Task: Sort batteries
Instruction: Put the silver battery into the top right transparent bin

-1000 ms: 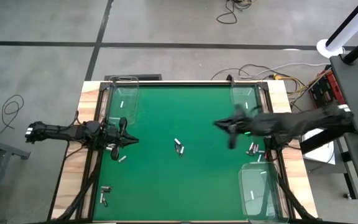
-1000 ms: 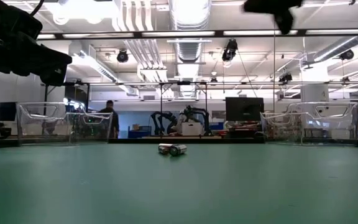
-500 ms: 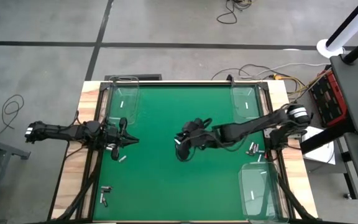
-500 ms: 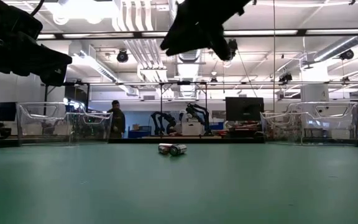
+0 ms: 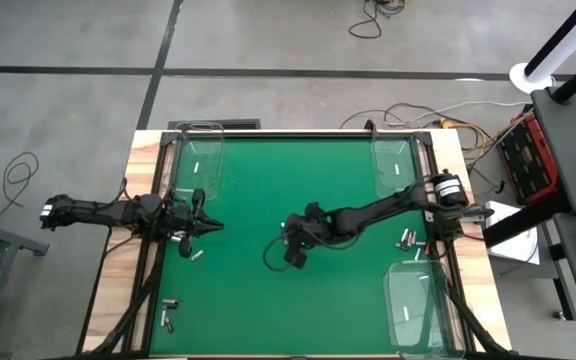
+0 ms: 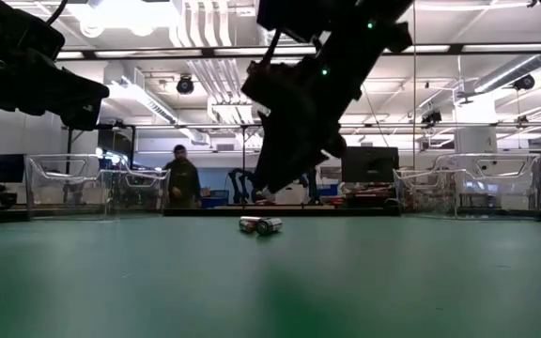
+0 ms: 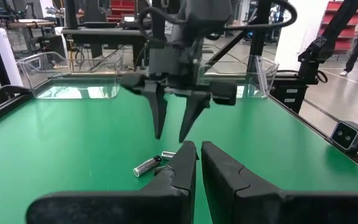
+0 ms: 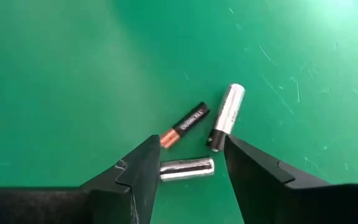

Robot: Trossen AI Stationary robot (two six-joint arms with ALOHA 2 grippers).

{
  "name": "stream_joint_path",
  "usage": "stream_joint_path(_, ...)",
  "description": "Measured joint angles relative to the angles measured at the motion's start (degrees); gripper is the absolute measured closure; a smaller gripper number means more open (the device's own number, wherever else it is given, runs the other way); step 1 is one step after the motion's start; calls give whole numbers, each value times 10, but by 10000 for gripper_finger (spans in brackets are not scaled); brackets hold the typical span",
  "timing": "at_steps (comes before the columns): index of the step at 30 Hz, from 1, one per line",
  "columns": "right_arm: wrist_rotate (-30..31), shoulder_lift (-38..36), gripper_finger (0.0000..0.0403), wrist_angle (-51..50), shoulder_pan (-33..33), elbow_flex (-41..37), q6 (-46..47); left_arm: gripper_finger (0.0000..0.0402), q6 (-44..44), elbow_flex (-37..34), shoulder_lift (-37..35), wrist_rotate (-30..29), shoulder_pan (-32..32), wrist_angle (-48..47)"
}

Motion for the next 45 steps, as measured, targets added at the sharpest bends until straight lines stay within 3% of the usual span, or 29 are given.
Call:
stream_joint_path(12,-8,10,251,5,-42,0,25,393,0,0,1,0,0,0)
stream_joint_path(27,-35,48,254,15,-48,0,10,393,0,0,2,0,0,-1)
stream_joint_path(45,-29,70,348,20,-52,0,-34,393,0,0,4,0,0,1)
